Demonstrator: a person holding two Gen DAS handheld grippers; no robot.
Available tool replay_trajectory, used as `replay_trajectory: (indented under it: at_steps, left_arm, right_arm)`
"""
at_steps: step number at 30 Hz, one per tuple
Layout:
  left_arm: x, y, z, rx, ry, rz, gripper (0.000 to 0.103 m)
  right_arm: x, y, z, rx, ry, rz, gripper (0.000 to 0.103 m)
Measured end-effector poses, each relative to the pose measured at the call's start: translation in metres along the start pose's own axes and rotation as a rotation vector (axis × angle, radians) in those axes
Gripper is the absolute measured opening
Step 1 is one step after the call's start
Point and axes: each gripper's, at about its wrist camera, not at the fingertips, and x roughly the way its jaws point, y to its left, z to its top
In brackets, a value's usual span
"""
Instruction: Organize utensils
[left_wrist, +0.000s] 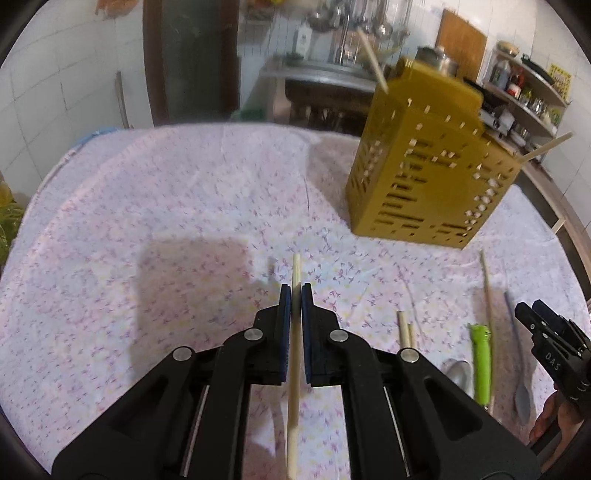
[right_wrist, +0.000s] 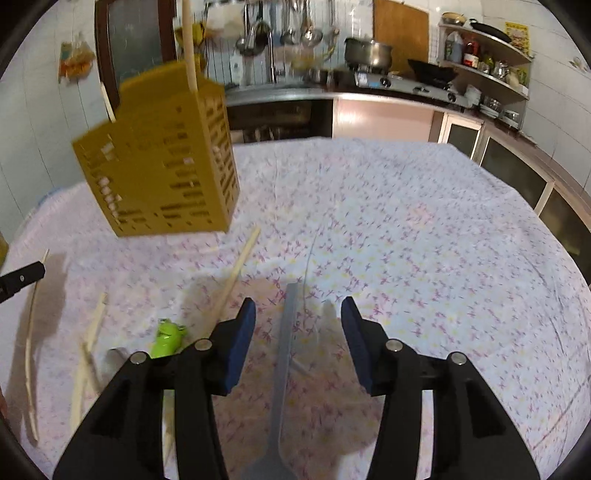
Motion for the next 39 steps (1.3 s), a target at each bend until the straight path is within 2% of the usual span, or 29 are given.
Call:
replay_trajectory:
  at_steps: [2, 3, 5, 7, 11, 16, 22, 26, 34, 39]
  left_arm:
    - [0.01, -0.001, 0.001, 0.001, 0.021, 0.006, 0.004]
    - [0.014, -0.002, 0.002, 0.002, 0.032, 0.007, 0.004]
    - [0.021, -0.003, 0.003, 0.003, 0.045, 0.002, 0.004]
    - [0.023, -0.005, 0.003, 0.009, 0.048, 0.004, 0.004]
    - [0.015, -0.007, 0.004, 0.007, 0.036, -0.006, 0.004]
    - [-0.019, -0.006, 0.005, 0.0, -0.041, -0.024, 0.004]
    - [-0.073, -0.004, -0.007, 0.008, -0.186, -0.04, 0.004]
    - [-0.105, 0.001, -0.024, 0.009, -0.288, -0.054, 0.004]
    - [-0.137, 0.007, -0.052, 0.01, -0.402, -0.056, 0.004]
    - [-0.154, 0.003, -0.051, 0.023, -0.46, -0.068, 0.004]
  right_arm:
    - [0.013, 0.003, 0.003, -0.019, 0.049, -0.018, 0.043]
    - [0.018, 0.003, 0.004, -0.021, 0.072, -0.026, 0.032]
    - [0.021, 0.001, 0.006, -0.013, 0.083, -0.016, 0.023]
    - [0.022, 0.001, 0.008, -0.011, 0.093, -0.004, 0.008]
    - [0.018, -0.004, 0.012, 0.023, 0.084, 0.038, 0.007]
    - [-0.017, -0.011, 0.012, 0.081, -0.023, 0.101, 0.007]
    - [-0.087, -0.008, -0.002, 0.072, -0.245, 0.084, 0.007]
    - [-0.116, -0.007, -0.016, 0.073, -0.345, 0.064, 0.007]
    - [-0.148, -0.006, -0.037, 0.093, -0.48, 0.052, 0.007]
    - [-0.169, 0.0, -0.033, 0.081, -0.56, 0.039, 0.007]
